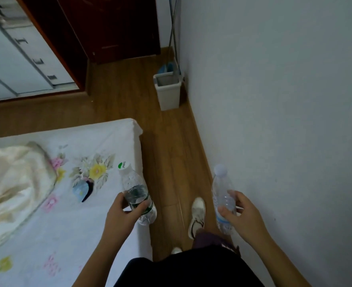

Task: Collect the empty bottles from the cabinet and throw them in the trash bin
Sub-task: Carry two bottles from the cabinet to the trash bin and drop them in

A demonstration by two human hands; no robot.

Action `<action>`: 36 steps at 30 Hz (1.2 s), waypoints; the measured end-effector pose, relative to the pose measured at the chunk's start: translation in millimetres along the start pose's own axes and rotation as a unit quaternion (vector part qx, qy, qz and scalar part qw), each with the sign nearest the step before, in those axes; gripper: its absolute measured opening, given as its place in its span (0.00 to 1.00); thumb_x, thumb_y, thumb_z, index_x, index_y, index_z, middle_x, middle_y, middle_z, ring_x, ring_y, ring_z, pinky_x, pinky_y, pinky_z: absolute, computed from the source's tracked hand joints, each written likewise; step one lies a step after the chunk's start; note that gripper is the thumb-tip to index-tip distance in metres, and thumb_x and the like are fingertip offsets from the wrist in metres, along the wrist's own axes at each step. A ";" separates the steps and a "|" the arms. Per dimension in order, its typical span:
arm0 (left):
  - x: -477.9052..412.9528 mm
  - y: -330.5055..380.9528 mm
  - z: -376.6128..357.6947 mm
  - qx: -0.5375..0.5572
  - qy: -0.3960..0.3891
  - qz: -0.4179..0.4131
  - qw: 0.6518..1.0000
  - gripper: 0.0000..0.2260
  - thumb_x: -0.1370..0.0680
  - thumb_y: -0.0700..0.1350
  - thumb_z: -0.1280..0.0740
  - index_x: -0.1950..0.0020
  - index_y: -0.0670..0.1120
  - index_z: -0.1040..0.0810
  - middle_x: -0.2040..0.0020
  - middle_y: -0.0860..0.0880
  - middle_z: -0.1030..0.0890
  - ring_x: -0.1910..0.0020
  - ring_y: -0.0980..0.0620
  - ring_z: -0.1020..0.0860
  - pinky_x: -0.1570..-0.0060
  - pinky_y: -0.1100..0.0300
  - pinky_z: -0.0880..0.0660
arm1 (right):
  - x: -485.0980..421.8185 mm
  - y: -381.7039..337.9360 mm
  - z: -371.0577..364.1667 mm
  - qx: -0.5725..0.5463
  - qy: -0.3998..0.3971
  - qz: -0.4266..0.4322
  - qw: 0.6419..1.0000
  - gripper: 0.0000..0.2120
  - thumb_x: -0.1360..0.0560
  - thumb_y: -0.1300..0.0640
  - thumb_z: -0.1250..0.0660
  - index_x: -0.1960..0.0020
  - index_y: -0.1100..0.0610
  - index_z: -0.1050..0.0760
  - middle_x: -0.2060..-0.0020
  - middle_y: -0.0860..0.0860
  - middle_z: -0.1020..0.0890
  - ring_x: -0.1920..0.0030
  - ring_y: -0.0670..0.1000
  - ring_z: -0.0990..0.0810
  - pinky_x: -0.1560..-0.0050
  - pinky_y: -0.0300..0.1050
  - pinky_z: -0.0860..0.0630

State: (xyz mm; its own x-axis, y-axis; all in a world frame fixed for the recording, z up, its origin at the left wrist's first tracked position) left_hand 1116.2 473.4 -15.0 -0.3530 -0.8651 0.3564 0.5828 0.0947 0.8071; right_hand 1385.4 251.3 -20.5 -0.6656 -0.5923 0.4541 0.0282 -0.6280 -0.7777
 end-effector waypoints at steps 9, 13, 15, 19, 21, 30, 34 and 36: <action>-133.2 50.6 8.1 0.029 0.087 0.064 0.994 0.34 0.38 0.68 0.25 0.39 0.51 0.22 0.45 0.55 0.17 0.46 0.58 0.20 0.46 0.52 0.21 | -204.5 -122.5 -16.1 0.025 -0.104 0.041 0.993 0.34 0.34 0.39 0.25 0.33 0.50 0.28 0.42 0.45 0.20 0.41 0.50 0.20 0.44 0.45 0.19; -177.3 72.8 21.0 0.057 0.136 0.089 0.985 0.29 0.36 0.63 0.24 0.39 0.51 0.22 0.46 0.56 0.17 0.47 0.63 0.22 0.47 0.54 0.23 | -287.7 -201.9 -40.0 0.044 -0.160 0.094 0.982 0.35 0.35 0.38 0.26 0.32 0.48 0.29 0.42 0.43 0.20 0.42 0.46 0.20 0.49 0.38 0.21; -196.4 78.4 30.3 0.067 0.168 0.108 0.978 0.23 0.31 0.53 0.22 0.39 0.49 0.22 0.46 0.55 0.17 0.47 0.59 0.21 0.50 0.56 0.25 | -323.5 -236.5 -56.9 0.049 -0.185 0.110 0.975 0.32 0.33 0.41 0.25 0.31 0.47 0.29 0.40 0.43 0.20 0.41 0.46 0.21 0.46 0.43 0.19; -250.6 82.4 52.2 0.088 0.206 0.140 0.964 0.20 0.30 0.48 0.22 0.40 0.48 0.21 0.46 0.53 0.16 0.45 0.54 0.19 0.50 0.57 0.25 | -390.3 -298.5 -95.8 0.064 -0.228 0.127 0.963 0.30 0.33 0.41 0.25 0.34 0.42 0.29 0.42 0.40 0.21 0.42 0.45 0.21 0.46 0.46 0.18; -289.4 82.5 64.8 0.094 0.215 0.152 0.960 0.18 0.30 0.48 0.21 0.42 0.49 0.20 0.47 0.53 0.15 0.45 0.53 0.18 0.50 0.58 0.25 | -423.9 -321.5 -115.5 0.072 -0.234 0.124 0.961 0.29 0.31 0.44 0.25 0.32 0.45 0.30 0.41 0.42 0.21 0.41 0.46 0.21 0.47 0.45 0.19; -511.8 161.9 120.9 0.047 0.153 0.095 0.982 0.18 0.31 0.54 0.21 0.44 0.53 0.21 0.49 0.56 0.16 0.47 0.59 0.19 0.46 0.52 0.21 | -562.7 -398.0 -148.2 0.054 -0.182 0.088 0.978 0.27 0.31 0.48 0.23 0.34 0.48 0.26 0.43 0.44 0.18 0.43 0.45 0.19 0.47 0.43 0.19; -608.5 209.8 132.2 0.019 0.084 0.062 0.994 0.26 0.33 0.59 0.23 0.38 0.53 0.23 0.46 0.56 0.16 0.46 0.57 0.18 0.48 0.58 0.21 | -617.0 -427.3 -142.0 0.042 -0.140 0.067 0.987 0.22 0.30 0.49 0.23 0.39 0.45 0.26 0.47 0.41 0.18 0.46 0.43 0.19 0.51 0.39 0.21; -656.3 228.3 136.2 0.024 0.066 0.059 0.996 0.28 0.35 0.62 0.23 0.39 0.53 0.23 0.46 0.55 0.15 0.47 0.56 0.17 0.48 0.54 0.19 | -649.4 -441.2 -139.7 0.047 -0.127 0.057 0.989 0.23 0.30 0.48 0.23 0.37 0.47 0.26 0.46 0.43 0.18 0.46 0.45 0.19 0.50 0.42 0.19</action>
State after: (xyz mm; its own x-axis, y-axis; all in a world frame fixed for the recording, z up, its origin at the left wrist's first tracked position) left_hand 1381.2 1129.9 -0.5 -0.1821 -0.9034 0.3882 0.5784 0.2209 0.7853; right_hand 1701.0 983.4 -33.0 -0.4450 -0.7629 0.4691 0.1704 -0.5863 -0.7919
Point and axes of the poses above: each hand's wrist, its own x-axis away from the middle knuckle, its own z-axis out of the back of the hand, y = z × x, the point moved 3 cm from there along -x, towards the middle knuckle
